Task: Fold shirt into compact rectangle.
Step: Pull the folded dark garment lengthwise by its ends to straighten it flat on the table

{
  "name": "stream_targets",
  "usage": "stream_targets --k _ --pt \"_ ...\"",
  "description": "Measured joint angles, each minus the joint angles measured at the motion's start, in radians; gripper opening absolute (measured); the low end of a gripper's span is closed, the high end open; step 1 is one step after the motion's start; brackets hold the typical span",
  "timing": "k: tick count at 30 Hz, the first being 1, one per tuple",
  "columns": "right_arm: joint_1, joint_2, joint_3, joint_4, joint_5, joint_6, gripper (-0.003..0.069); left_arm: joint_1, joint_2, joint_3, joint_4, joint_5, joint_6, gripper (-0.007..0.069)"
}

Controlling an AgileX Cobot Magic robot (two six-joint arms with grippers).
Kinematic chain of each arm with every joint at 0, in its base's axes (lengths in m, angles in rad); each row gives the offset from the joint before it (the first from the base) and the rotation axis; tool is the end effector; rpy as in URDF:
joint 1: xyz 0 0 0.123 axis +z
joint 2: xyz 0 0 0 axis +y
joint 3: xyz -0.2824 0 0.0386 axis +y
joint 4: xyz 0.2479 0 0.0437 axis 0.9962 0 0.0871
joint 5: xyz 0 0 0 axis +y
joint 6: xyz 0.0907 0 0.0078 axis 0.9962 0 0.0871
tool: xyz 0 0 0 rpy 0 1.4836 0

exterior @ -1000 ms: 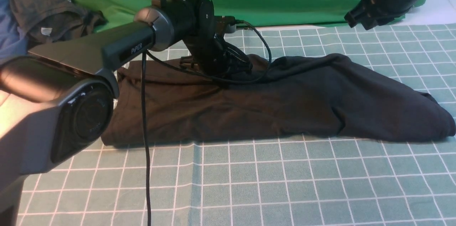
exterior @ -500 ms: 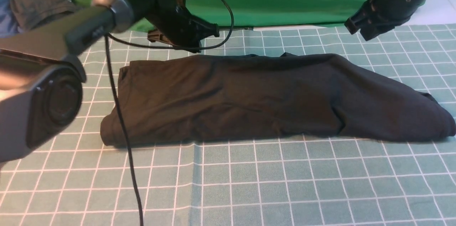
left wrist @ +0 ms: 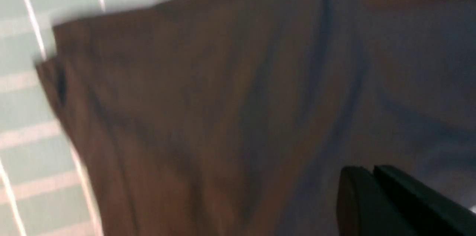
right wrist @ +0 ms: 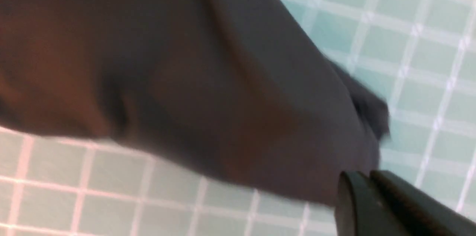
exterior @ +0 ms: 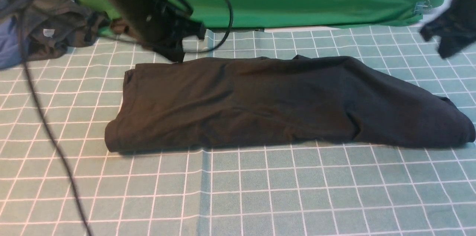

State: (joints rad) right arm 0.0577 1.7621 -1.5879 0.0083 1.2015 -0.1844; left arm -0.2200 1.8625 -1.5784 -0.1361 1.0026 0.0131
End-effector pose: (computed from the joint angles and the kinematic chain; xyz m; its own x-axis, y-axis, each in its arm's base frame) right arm 0.3679 0.0220 0.3055 -0.9323 -0.2346 -0.2753 -0.2318 0.9718 -0.0429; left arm 0.3895 -0.0978 0.2707 -0.9218 0.1446 -0.3597 0.2024 0.9709 -0.1284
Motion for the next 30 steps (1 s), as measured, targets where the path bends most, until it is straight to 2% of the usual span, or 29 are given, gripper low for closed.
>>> stream_targets --k 3,5,7,8,9,11,13,20,27,30 --pt "-0.07 -0.022 0.099 -0.001 -0.043 0.046 0.0074 0.0 -0.049 0.131 -0.002 -0.062 -0.002 0.0006" --pt "-0.131 -0.026 0.177 -0.001 -0.105 0.1 0.0145 0.0 -0.065 0.241 -0.014 -0.116 -0.002 0.0006" --pt "-0.191 -0.024 0.238 -0.001 -0.169 0.13 0.0265 0.0 -0.051 0.309 -0.021 -0.151 -0.005 0.0006" --pt "-0.196 -0.024 0.247 -0.001 -0.175 0.133 0.029 0.0 -0.046 0.319 -0.022 -0.153 -0.005 0.0006" --pt "-0.231 -0.024 0.27 -0.001 -0.229 0.139 0.0387 0.0 -0.023 0.351 -0.023 -0.179 -0.005 0.0006" --pt "-0.26 -0.019 0.279 0.007 -0.276 0.144 0.0471 0.0 0.013 0.366 -0.023 -0.208 -0.006 0.0006" --pt "-0.277 -0.005 0.282 0.035 -0.302 0.137 0.0515 0.0 0.047 0.367 -0.023 -0.236 -0.007 0.0006" --pt "-0.286 0.096 0.282 0.21 -0.294 0.039 0.0538 0.0 0.075 0.355 -0.024 -0.241 -0.013 0.0006" --pt "-0.286 0.178 0.283 0.232 -0.292 0.017 0.0536 0.0 0.075 0.354 -0.015 -0.236 -0.013 0.0006" --pt "-0.286 0.186 0.283 0.237 -0.301 -0.007 0.0474 0.0 0.076 0.354 -0.015 -0.236 -0.013 0.0006"
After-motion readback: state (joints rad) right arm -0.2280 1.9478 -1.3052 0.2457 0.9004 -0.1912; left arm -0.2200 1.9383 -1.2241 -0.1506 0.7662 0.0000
